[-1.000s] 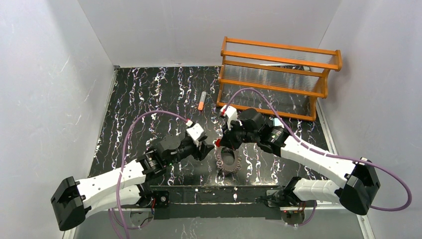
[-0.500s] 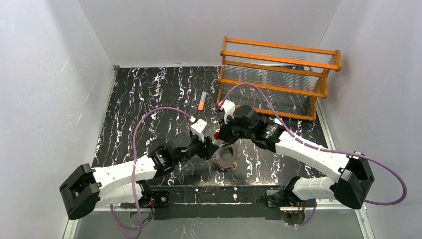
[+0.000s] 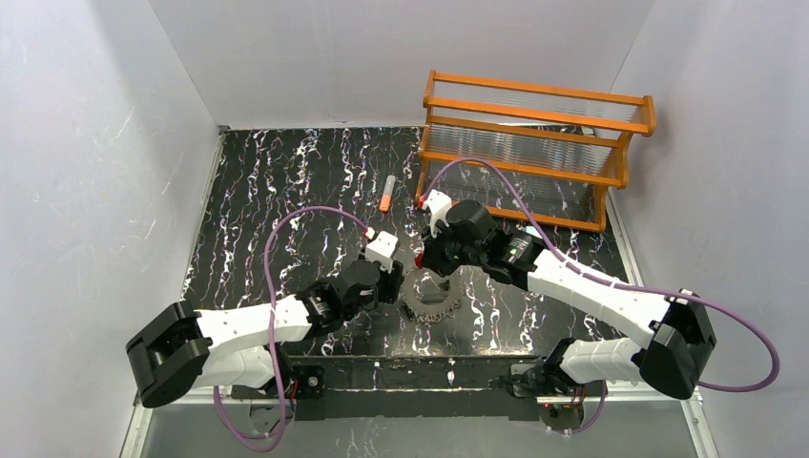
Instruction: Remove the keys from the keyring
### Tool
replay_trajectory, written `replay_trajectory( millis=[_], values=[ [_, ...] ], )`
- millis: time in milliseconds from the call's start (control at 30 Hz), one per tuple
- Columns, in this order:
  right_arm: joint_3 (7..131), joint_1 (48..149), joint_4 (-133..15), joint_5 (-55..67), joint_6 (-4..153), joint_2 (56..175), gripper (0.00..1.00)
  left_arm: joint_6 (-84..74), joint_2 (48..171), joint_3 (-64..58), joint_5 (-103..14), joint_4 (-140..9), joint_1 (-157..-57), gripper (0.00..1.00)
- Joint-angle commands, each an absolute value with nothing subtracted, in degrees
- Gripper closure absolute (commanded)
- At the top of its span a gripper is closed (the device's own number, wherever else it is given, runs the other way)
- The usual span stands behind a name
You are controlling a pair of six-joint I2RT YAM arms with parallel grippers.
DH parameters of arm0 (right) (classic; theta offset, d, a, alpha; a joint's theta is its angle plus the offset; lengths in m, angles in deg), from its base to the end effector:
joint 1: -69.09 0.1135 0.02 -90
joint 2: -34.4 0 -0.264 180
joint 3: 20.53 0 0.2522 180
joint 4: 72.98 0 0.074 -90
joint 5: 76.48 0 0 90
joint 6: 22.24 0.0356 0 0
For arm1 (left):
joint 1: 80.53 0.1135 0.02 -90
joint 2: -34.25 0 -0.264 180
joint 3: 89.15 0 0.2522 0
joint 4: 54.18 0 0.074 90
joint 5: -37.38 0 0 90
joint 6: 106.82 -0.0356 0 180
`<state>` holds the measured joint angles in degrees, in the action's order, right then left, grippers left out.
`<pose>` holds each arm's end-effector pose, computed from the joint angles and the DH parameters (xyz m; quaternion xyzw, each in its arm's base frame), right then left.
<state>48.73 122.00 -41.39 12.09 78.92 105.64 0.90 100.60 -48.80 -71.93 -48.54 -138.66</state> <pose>0.1672 0.2227 0.2942 -0.3195 0.8212 0.2601 0.3949 0.1376 -0.1990 0.2073 0.1897 0.7926 -0.2374 0.5287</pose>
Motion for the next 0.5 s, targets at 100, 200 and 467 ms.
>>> replay_trajectory(
  millis=[100, 200, 467],
  values=[
    [51.4, 122.3, -39.9, 11.0, 79.6, 103.8, 0.99, -8.9, 102.3, -49.3, -79.9, -44.7, -137.6, 0.56],
    [51.3, 122.2, -39.5, 11.6, 80.5, 103.7, 0.99, -11.2, 104.9, -48.5, -78.0, -40.4, -136.8, 0.56],
    [50.5, 122.3, -39.1, 13.2, 80.2, 102.3, 0.99, -14.9, 102.9, -50.8, -65.7, -32.2, -136.2, 0.54]
  ],
)
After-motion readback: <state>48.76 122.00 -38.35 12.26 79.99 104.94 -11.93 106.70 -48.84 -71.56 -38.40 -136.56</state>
